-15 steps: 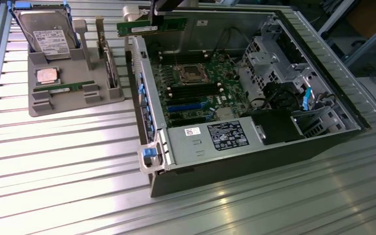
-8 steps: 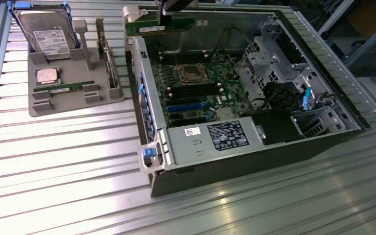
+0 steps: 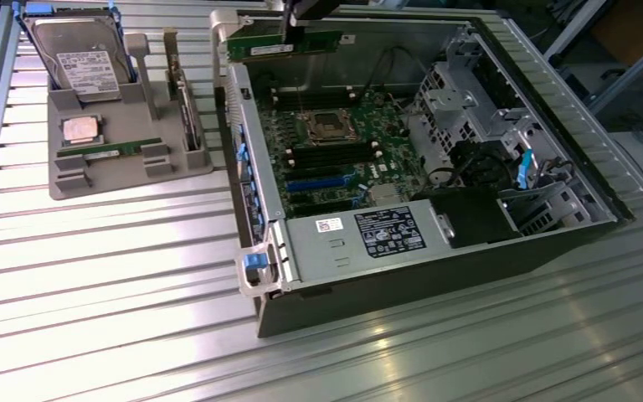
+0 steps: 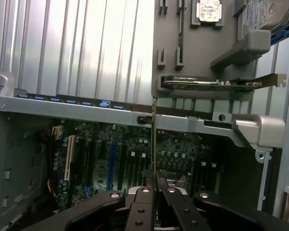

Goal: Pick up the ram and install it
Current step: 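Pick up the ram and move it above insertion slot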

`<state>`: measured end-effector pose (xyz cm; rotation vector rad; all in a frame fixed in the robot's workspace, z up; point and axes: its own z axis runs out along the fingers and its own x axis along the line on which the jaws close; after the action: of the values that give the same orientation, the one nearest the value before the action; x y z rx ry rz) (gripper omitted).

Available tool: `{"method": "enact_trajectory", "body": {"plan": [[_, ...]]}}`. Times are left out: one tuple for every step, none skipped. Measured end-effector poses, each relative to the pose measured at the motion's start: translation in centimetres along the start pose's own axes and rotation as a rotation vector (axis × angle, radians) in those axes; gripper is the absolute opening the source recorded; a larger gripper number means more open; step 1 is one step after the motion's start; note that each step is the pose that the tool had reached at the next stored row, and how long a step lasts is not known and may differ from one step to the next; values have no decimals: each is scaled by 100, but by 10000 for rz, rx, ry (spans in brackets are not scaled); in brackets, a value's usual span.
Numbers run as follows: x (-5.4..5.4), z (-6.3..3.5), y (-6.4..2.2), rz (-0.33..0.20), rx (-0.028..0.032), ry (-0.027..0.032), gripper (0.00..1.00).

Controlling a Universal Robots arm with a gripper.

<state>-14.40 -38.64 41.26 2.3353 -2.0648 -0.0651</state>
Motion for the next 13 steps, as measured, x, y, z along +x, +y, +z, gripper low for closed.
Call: {"method": "enact_trajectory", "body": {"plan": [[2, -1, -18, 1, 0, 0, 12], [3, -1, -27, 0, 0, 1, 12], [4, -1, -36, 0, 0, 1, 12], [5, -2, -44, 0, 0, 1, 12], [6, -2, -52, 0, 0, 1, 12], [8, -3, -65, 0, 0, 1, 12], [9, -3, -73, 1, 0, 1, 12], [10, -4, -82, 1, 0, 1, 12], [12, -5, -98, 0, 0, 2, 12], [14, -5, -114, 0, 0, 3, 12], [16, -6, -129, 0, 0, 3, 12], [18, -7, -148, 0, 0, 4, 12], [20, -8, -162, 1, 0, 4, 12]]}}
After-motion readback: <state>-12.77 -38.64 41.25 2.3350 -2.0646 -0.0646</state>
